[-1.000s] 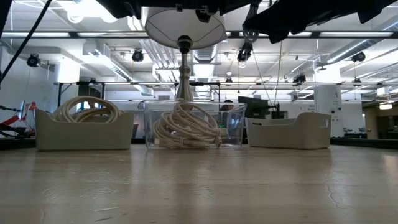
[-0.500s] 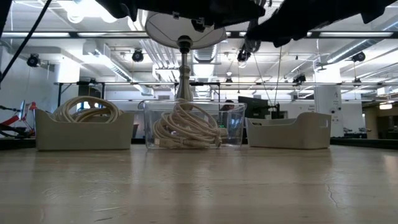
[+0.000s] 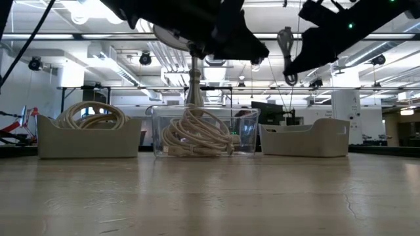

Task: Pick & Place USB Port
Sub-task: Put the blue charger cable into the right gray bin

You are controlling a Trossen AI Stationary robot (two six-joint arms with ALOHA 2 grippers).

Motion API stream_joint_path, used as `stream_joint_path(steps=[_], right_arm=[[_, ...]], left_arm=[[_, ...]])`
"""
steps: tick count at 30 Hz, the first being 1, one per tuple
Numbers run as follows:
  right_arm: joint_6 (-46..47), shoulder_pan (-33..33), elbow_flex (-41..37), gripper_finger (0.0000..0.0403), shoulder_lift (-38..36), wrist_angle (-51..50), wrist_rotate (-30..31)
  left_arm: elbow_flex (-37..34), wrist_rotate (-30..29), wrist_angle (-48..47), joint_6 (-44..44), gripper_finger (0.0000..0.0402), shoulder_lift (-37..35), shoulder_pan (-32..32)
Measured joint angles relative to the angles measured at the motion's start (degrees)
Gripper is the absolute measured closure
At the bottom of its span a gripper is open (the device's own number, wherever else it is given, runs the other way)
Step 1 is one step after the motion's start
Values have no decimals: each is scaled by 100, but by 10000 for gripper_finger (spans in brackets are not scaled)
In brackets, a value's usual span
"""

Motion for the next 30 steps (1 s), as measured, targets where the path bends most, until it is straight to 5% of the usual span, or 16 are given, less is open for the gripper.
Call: stream_joint_path(steps=[9,16,30], right_arm=[[1859,-902,-128,374,-44,-1451,390],[1987,-1835,-357,374,255,-1437,-1311],[2376,-2460,-361,374,870,-1413,-1432]], left_arm=[[0,56,-269,-449,218,0,-46],[0,54,-338,-478,218,0,-44],[2,51,-327,-479,218,0,-44]])
